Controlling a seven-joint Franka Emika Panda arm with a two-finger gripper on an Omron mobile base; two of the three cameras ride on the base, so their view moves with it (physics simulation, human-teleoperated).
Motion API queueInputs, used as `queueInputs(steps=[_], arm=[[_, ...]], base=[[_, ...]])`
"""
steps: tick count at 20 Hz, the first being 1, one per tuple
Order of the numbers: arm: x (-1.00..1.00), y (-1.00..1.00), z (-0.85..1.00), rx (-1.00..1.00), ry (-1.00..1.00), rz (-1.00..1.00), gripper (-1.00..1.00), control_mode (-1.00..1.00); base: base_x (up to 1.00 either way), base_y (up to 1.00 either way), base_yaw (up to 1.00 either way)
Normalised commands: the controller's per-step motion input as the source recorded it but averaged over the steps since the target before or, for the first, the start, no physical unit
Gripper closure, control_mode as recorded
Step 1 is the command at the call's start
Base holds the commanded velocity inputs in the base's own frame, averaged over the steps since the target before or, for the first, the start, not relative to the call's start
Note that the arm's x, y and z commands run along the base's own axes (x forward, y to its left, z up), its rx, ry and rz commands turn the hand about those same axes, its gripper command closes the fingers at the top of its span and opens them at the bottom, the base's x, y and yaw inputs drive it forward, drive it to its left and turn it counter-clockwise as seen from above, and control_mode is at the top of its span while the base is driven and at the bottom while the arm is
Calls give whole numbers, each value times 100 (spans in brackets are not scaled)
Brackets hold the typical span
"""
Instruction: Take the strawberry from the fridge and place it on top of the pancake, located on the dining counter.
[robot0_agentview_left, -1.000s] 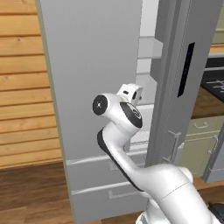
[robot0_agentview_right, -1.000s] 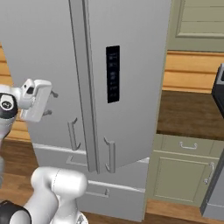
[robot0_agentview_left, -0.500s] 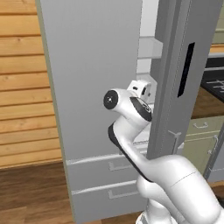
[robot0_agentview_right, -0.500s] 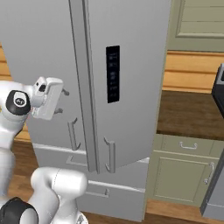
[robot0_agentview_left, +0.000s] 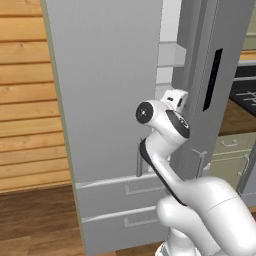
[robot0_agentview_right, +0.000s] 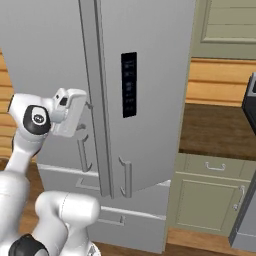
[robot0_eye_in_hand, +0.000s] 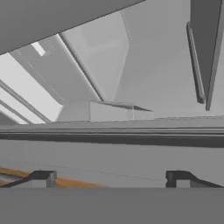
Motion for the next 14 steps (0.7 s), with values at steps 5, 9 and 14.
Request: queueInputs(steps=[5, 9, 14], arm=[[-58, -47, 5, -4, -20, 0, -100, -100], [-45, -17, 1, -7, -12, 0, -100, -100], [-32, -38, 12, -5, -7, 0, -100, -100]], base=[[0, 0, 0], [0, 0, 0], [0, 0, 0]])
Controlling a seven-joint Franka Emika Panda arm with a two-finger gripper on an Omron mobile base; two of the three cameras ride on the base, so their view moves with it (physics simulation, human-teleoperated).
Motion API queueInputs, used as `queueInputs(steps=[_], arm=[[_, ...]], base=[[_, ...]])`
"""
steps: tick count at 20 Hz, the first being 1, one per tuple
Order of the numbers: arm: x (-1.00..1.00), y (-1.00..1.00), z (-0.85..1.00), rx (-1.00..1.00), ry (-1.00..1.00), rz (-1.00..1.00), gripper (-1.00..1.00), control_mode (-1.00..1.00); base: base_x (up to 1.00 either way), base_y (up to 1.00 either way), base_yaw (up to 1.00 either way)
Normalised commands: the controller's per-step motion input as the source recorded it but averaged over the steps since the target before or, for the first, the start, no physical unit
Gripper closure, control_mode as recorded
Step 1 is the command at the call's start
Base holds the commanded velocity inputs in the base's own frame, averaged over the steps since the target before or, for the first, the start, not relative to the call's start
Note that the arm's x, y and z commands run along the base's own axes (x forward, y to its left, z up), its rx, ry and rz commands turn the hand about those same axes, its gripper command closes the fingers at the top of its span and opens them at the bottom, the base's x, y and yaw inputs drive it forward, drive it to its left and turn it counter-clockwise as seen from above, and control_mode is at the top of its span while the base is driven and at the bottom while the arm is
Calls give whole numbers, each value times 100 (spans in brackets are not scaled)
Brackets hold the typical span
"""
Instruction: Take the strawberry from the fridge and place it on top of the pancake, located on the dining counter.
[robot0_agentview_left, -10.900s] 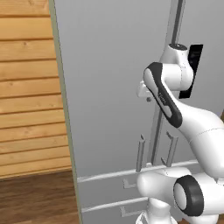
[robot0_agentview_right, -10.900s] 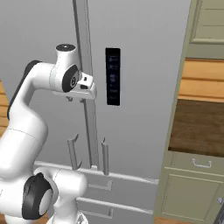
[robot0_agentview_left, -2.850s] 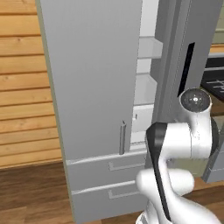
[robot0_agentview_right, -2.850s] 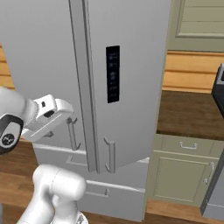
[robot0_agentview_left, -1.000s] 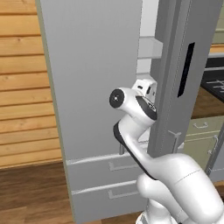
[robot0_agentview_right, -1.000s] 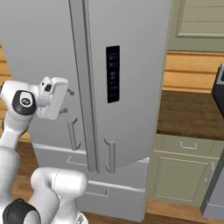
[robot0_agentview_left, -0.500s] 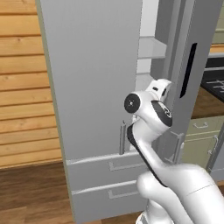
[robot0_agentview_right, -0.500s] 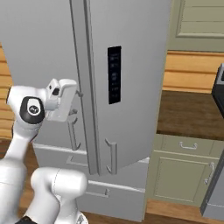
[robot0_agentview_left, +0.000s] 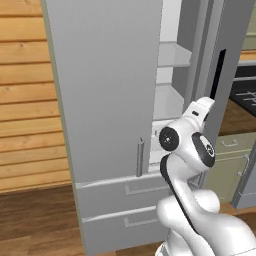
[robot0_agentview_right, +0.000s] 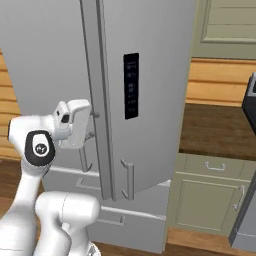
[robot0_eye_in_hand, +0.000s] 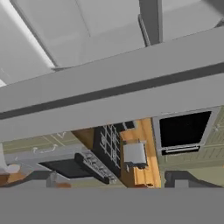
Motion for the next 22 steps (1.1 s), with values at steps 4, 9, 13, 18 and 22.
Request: queueInputs(steps=[4, 9, 13, 18, 22], arm=[[-35, 62, 24, -9, -1, -2, -100, -100], [-10, 100, 22, -17, 0, -7, -100, -100], [49, 56, 17, -13, 5, -11, -100, -100], [87, -10, 5, -3, 10, -3, -100, -100], [70, -55, 0, 0, 4, 0, -100, -100]], base=[[0, 0, 0], [0, 0, 0], [0, 0, 0], [0, 0, 0], [0, 0, 0]])
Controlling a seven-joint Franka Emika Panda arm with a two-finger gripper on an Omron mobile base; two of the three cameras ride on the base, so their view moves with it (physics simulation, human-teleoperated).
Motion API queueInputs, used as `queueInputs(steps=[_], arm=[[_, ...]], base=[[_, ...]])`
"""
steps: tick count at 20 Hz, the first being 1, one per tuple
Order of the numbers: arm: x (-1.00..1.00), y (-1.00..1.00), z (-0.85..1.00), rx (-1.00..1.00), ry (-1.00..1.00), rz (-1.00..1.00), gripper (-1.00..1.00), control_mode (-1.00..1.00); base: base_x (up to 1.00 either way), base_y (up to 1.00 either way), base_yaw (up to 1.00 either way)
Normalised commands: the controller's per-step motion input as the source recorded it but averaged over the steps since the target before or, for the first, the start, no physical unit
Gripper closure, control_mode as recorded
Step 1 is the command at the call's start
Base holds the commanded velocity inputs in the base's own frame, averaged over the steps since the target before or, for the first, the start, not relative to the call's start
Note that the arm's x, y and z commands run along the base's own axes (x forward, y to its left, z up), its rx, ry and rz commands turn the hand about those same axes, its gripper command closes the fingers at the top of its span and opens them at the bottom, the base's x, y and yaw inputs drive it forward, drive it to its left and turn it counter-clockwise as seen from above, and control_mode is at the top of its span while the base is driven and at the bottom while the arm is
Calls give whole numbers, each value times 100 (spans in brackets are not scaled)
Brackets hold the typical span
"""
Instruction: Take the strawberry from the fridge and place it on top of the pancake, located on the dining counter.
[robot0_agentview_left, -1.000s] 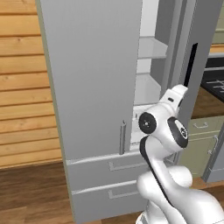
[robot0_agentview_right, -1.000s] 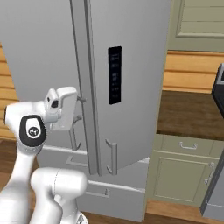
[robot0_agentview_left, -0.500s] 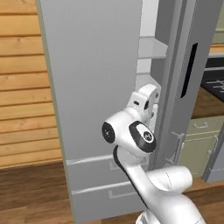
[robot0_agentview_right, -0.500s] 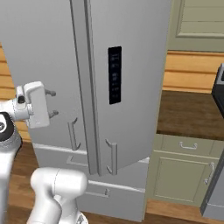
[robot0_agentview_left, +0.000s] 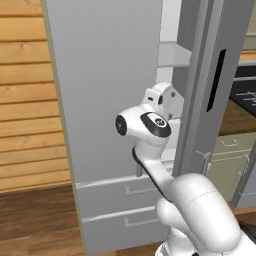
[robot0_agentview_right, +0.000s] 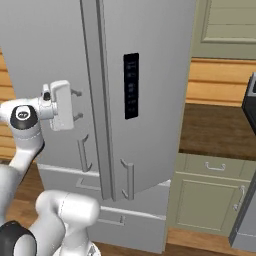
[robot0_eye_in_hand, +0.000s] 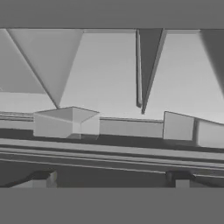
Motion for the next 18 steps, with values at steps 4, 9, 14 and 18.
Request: queueInputs(steps=[4, 9, 14, 18], arm=[[35, -75, 0, 0, 0, 0, -100, -100], [2, -80, 0, 0, 0, 0, -100, -100], [-49, -67, 4, 0, -6, -1, -100, -100], [-49, -69, 12, 0, -5, -4, -100, -100]], base=[[0, 0, 0], [0, 0, 0], [0, 0, 0], [0, 0, 0]])
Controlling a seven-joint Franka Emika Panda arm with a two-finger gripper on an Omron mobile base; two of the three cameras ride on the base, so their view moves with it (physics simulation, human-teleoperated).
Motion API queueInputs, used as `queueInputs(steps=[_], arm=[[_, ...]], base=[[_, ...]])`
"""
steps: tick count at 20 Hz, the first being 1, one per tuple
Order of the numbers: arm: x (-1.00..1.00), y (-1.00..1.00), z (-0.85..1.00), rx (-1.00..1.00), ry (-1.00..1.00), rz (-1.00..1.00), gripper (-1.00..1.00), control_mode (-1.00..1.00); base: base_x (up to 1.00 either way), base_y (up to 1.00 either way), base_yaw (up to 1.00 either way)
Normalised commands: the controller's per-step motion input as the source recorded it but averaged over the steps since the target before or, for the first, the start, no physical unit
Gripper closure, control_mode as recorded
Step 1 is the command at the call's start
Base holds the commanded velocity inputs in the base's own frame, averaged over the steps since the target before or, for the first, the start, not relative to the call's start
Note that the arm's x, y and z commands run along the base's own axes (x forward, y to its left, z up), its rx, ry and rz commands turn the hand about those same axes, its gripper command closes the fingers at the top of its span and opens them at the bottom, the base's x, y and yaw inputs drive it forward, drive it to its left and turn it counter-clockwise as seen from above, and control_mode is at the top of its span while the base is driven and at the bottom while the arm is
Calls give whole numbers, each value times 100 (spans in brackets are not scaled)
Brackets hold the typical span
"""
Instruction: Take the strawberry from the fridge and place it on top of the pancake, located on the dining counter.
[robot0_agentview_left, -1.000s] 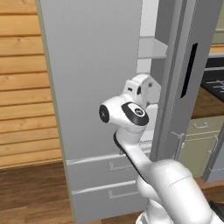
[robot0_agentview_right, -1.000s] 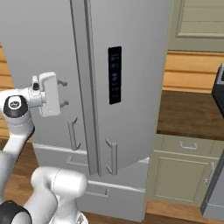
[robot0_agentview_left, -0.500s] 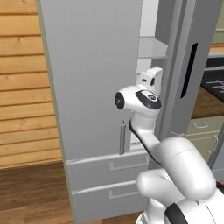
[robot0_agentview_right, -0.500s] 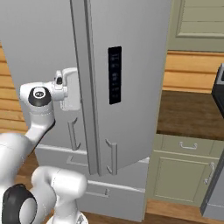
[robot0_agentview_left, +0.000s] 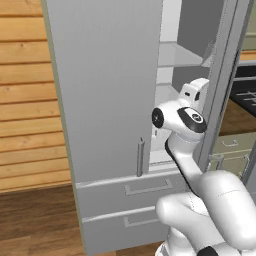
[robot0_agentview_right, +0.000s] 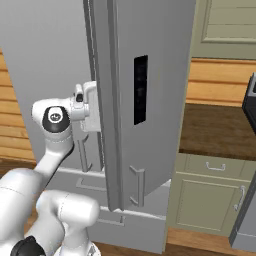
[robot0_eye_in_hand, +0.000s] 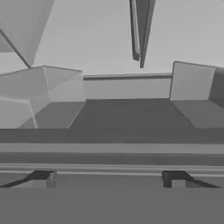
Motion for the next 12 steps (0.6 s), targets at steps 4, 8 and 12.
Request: queueInputs(steps=[4, 8, 12], arm=[[-50, -78, 18, 0, -3, -7, -100, -100], [-33, -91, 23, 0, -1, -11, -100, -100], [-33, -89, 16, 0, -2, -11, -100, -100]], base=[[0, 0, 0], [0, 0, 0], [0, 0, 0]])
